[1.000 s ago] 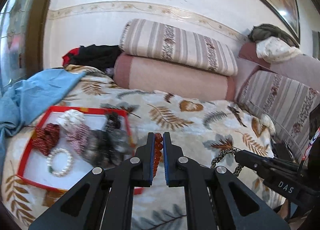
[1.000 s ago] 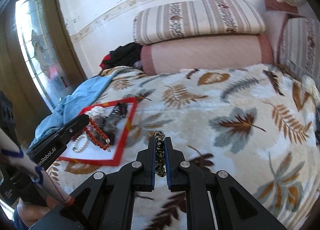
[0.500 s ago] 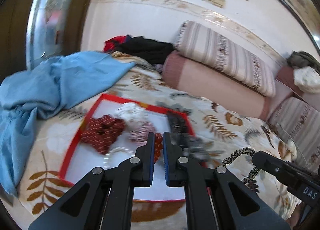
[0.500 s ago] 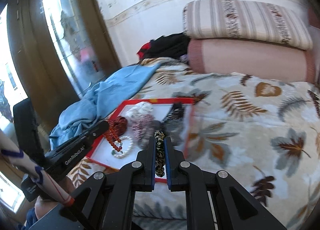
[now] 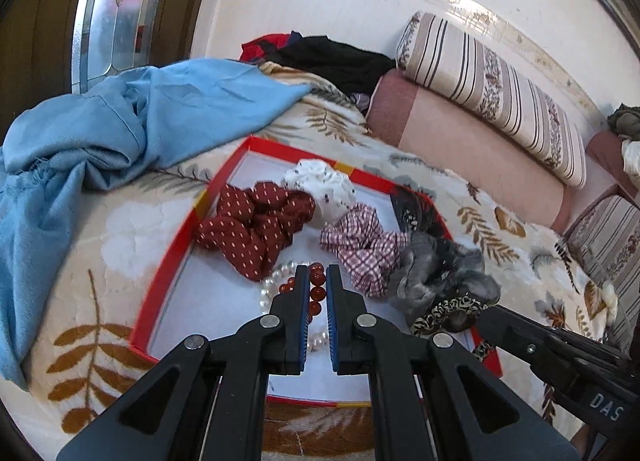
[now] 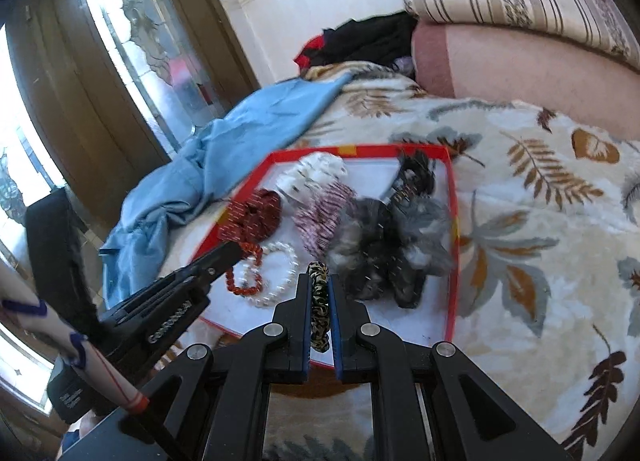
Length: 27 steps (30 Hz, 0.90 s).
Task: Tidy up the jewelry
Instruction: 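Open the right tool to drop the leopard bracelet while the left tool releases the red bead bracelet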
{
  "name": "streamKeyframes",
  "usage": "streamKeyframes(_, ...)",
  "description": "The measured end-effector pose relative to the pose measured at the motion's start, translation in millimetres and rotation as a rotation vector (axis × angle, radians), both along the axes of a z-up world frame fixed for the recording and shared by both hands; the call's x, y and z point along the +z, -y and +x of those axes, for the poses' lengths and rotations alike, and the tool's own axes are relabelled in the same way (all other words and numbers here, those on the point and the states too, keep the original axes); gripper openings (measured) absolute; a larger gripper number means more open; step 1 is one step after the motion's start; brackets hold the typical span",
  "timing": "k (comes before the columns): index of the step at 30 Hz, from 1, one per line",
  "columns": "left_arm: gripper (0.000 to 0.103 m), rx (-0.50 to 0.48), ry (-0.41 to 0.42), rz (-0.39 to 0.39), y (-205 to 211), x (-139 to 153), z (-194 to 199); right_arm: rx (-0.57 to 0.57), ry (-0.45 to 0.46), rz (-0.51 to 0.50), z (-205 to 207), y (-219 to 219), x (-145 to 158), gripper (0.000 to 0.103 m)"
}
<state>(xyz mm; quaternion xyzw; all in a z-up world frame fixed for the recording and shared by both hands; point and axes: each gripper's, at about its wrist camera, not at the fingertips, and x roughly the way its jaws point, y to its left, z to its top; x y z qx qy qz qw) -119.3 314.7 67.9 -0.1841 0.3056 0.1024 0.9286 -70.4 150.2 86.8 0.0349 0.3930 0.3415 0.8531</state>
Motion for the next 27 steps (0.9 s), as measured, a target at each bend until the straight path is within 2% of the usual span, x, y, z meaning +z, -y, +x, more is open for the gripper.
streamKeyframes(10, 0.008, -0.017, -0.053, 0.015, 10, -16, 14, -0.060, -0.065, -0.036, 16, 16, -29, 0.010)
streamKeyframes(23, 0.008, 0.002, -0.075, 0.019, 7, -22, 16, -0.081, -0.082, -0.056, 18, 22, -42, 0.010)
streamKeyframes(24, 0.008, 0.002, -0.075, 0.021, 7, -22, 16, -0.082, -0.079, -0.059, 17, 23, -42, 0.010)
streamKeyframes(27, 0.019, 0.006, -0.074, 0.032, 8, -20, 15, -0.083, -0.076, -0.068, 16, 24, -43, 0.010)
